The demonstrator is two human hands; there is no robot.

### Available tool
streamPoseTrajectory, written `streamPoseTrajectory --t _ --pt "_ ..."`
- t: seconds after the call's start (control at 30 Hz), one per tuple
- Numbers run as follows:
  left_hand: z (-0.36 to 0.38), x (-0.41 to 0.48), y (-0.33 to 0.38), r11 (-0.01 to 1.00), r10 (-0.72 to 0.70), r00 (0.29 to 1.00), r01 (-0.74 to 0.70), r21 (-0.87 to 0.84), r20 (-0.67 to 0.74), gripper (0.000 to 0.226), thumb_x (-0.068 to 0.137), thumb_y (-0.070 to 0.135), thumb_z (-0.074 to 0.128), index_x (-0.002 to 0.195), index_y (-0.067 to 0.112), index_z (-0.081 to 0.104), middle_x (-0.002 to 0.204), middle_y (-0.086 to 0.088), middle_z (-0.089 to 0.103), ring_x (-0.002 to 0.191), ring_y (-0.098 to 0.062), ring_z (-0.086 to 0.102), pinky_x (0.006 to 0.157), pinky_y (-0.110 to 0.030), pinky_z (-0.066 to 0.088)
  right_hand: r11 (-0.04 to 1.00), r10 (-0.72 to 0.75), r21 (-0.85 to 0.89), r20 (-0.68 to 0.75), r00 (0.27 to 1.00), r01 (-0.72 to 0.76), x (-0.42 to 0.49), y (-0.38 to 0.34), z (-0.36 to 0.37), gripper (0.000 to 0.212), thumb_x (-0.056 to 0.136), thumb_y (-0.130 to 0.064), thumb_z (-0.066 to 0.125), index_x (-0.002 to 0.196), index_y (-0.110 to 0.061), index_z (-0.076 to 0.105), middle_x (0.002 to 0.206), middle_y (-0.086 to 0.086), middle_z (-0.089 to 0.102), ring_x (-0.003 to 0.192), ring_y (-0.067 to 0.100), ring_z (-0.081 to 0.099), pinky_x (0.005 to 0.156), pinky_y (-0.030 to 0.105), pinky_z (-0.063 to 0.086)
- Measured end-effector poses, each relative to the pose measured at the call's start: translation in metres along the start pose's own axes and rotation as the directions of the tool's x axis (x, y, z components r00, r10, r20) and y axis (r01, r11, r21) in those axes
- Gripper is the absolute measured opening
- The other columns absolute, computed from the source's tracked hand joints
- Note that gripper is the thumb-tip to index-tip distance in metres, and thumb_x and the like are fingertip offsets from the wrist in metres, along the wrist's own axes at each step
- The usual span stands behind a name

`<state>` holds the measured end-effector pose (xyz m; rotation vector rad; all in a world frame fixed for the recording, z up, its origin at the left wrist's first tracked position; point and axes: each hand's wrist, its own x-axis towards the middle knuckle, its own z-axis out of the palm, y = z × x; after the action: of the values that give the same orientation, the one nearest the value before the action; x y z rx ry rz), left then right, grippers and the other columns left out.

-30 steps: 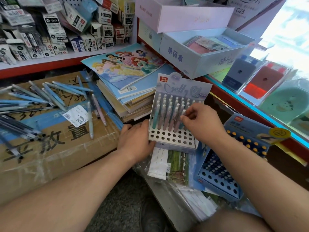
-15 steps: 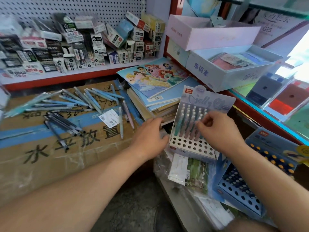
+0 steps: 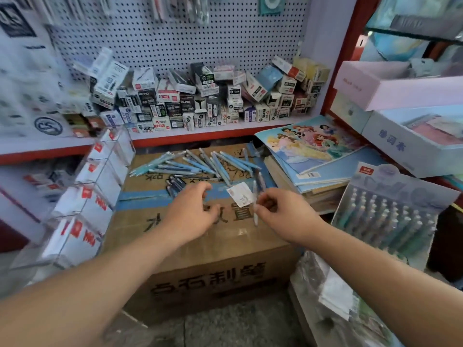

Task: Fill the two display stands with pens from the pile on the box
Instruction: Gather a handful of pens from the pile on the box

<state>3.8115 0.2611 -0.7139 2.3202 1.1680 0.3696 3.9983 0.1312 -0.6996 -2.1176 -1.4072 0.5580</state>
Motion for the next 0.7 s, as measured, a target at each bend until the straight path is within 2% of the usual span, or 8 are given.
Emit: streamPoseTrajectory --t 0.07,0.13,0.23,0.3,0.37,0.53,0.6,0.7 --pt "-0.018 0.009 -0.024 0.994 -0.084 0.996 0.086 0.072 -0.032 0.056 0.097 0.041 0.065 0.145 0.021 0.045 0.134 0.001 0.051 0.114 -0.017 0.055 0.096 -0.036 0.049 0.997 -0.058 -0.057 0.026 0.998 0.060 0.028 -0.012 0.011 0.032 0.099 -0.044 0.060 0.125 -0.026 0.065 0.117 -0.006 0.069 0.106 0.013 0.064 0.090 0.032 0.054" --pt "-0.030 0.023 -0.049 0.973 -0.159 0.986 0.166 0.158 -0.055 0.064 0.096 0.049 0.062 0.149 0.022 0.039 0.146 -0.004 0.044 0.128 -0.025 0.050 0.104 -0.041 0.046 0.983 -0.105 -0.148 0.045 0.994 0.110 0.060 -0.018 0.022 0.048 0.099 -0.050 0.056 0.139 -0.025 0.057 0.139 -0.002 0.060 0.126 0.018 0.055 0.103 0.037 0.049" --pt "-0.038 0.053 -0.082 0.928 -0.240 0.970 0.240 0.283 -0.038 0.083 0.095 0.068 0.048 0.161 0.028 0.017 0.170 -0.007 0.010 0.156 -0.031 0.015 0.124 -0.049 0.024 0.947 -0.116 -0.289 0.105 0.988 0.142 0.112 -0.017 0.037 0.063 0.100 -0.060 0.047 0.154 -0.026 0.041 0.161 0.005 0.036 0.150 0.026 0.027 0.120 0.043 0.029" --pt "-0.038 0.075 -0.098 0.895 -0.285 0.958 0.278 0.349 -0.034 0.091 0.092 0.080 0.035 0.163 0.035 0.002 0.171 -0.007 -0.012 0.158 -0.032 -0.007 0.128 -0.051 0.006 0.920 -0.104 -0.366 0.113 0.988 0.138 0.146 -0.013 0.043 0.069 0.100 -0.065 0.041 0.159 -0.031 0.031 0.168 0.008 0.019 0.156 0.029 0.011 0.124 0.046 0.018" --pt "-0.035 0.099 -0.109 0.863 -0.293 0.955 0.287 0.416 -0.051 0.092 0.089 0.085 0.024 0.162 0.039 -0.008 0.170 -0.009 -0.019 0.156 -0.033 -0.018 0.127 -0.053 -0.004 0.902 -0.076 -0.416 0.110 0.991 0.116 0.177 -0.004 0.046 0.073 0.098 -0.071 0.036 0.161 -0.036 0.022 0.171 0.009 0.007 0.157 0.032 0.000 0.126 0.047 0.012" --pt "-0.027 0.152 -0.133 0.788 -0.294 0.952 0.292 0.543 -0.085 0.099 0.079 0.095 0.008 0.159 0.041 -0.017 0.168 -0.012 -0.024 0.153 -0.038 -0.024 0.124 -0.058 -0.011 0.884 0.026 -0.465 0.148 0.989 0.046 0.236 0.014 0.057 0.084 0.089 -0.085 0.025 0.161 -0.045 0.008 0.171 0.004 -0.012 0.156 0.036 -0.007 0.125 0.054 0.009" --pt "-0.021 0.163 -0.138 0.789 -0.282 0.957 0.268 0.553 -0.062 0.104 0.074 0.099 0.006 0.158 0.043 -0.017 0.168 -0.011 -0.023 0.154 -0.039 -0.021 0.123 -0.059 -0.012 0.878 0.019 -0.472 0.188 0.982 0.073 0.245 0.014 0.061 0.087 0.087 -0.087 0.024 0.161 -0.046 0.005 0.171 0.004 -0.010 0.157 0.037 -0.003 0.125 0.055 0.010" --pt "-0.014 0.169 -0.141 0.810 -0.254 0.967 0.210 0.548 0.004 0.102 0.075 0.098 0.004 0.160 0.044 -0.010 0.171 -0.010 -0.009 0.157 -0.039 -0.006 0.124 -0.061 -0.007 0.852 -0.038 -0.504 0.210 0.977 0.141 0.246 0.014 0.068 0.086 0.087 -0.086 0.021 0.161 -0.045 0.002 0.172 0.002 0.001 0.157 0.036 0.001 0.124 0.054 0.012"
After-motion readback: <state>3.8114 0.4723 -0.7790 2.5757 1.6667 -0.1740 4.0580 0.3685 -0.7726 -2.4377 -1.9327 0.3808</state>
